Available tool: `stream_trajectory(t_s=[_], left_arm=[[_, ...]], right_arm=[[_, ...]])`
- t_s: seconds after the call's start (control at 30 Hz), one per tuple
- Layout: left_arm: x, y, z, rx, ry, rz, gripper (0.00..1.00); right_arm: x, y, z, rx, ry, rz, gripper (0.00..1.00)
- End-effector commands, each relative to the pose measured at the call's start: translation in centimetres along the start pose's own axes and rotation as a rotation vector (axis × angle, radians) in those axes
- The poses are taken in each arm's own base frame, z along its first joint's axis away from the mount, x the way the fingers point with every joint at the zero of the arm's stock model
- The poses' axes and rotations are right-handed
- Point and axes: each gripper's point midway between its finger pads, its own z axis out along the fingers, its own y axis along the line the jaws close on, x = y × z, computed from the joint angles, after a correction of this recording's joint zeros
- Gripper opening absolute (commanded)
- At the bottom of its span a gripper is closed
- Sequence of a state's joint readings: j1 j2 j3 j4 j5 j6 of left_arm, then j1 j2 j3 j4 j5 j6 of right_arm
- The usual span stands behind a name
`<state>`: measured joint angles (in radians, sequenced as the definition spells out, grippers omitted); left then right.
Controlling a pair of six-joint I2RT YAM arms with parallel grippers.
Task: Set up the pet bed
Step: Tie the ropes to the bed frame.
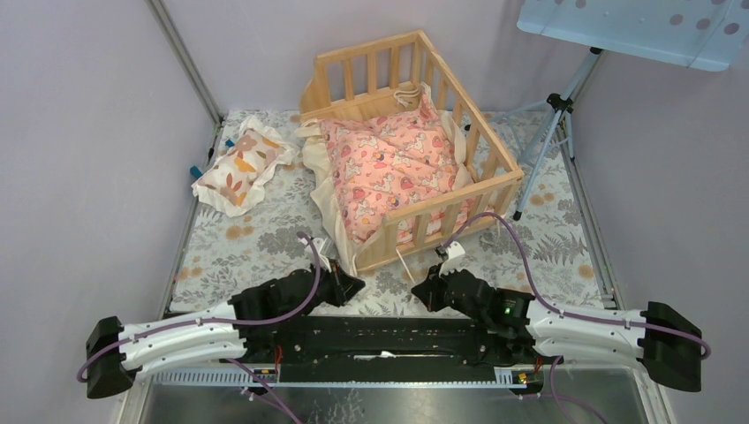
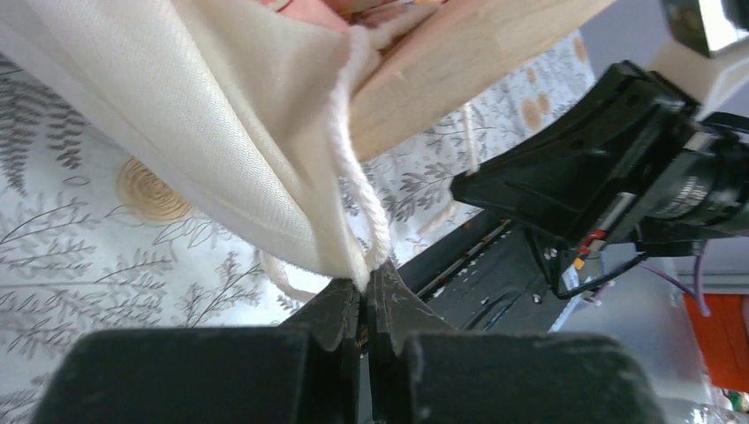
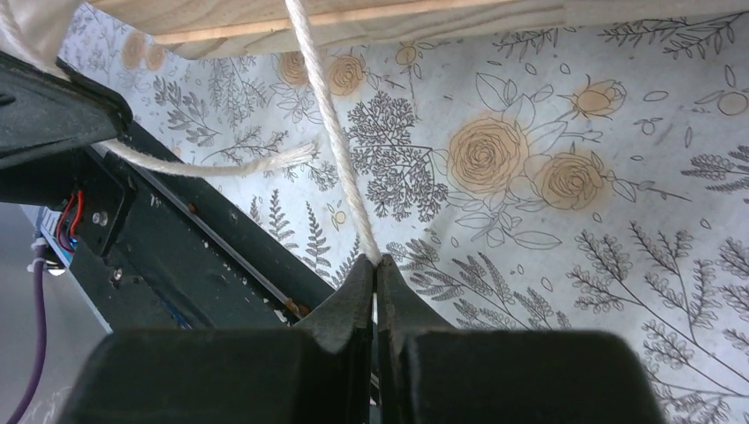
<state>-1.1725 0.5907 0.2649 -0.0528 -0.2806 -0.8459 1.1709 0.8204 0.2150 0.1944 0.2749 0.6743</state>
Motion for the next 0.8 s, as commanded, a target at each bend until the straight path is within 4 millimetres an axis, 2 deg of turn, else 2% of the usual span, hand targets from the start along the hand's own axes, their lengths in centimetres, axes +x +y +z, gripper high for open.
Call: stream_trajectory(t_s=[0.0,0.23,0.4,0.5,0.63,0.77], left_arm=[[-1.0,1.0,-0.6,-0.110,-0.003,-0.003,0.00],[-2.0,0.0,-0.1,-0.119,-0.013,0.002,0.00],[-2.5,-0.6,-0.3,-0.117,-0.009,0.002,0.00],[-3.2,-0.7,-0.6,-0.126,-0.024,0.002,0.01],[-4.0,-1.2,-0.9,-0.118,-0.048,-0.010,0.03],[-4.1,-2.5,-0.7,-0.074,-0.039,-0.028,0.00]], right_arm=[[-0.5,0.0,-0.9,0.029,0.029,-0.021,0.00],[0.1,-0.4,-1.9,0.031,0.065,-0.016,0.00],[0.9,1.1,-1.7,-0.050,0.101,-0.013,0.00],[2.3,1.9,-1.6,-0.090,0.179,-0.026,0.00],[3.6,1.8,-1.4,-0.090,0.240,-0.046,0.00],[3.6,2.2,-0.8,-0.117,0.206,-0.022,0.00]])
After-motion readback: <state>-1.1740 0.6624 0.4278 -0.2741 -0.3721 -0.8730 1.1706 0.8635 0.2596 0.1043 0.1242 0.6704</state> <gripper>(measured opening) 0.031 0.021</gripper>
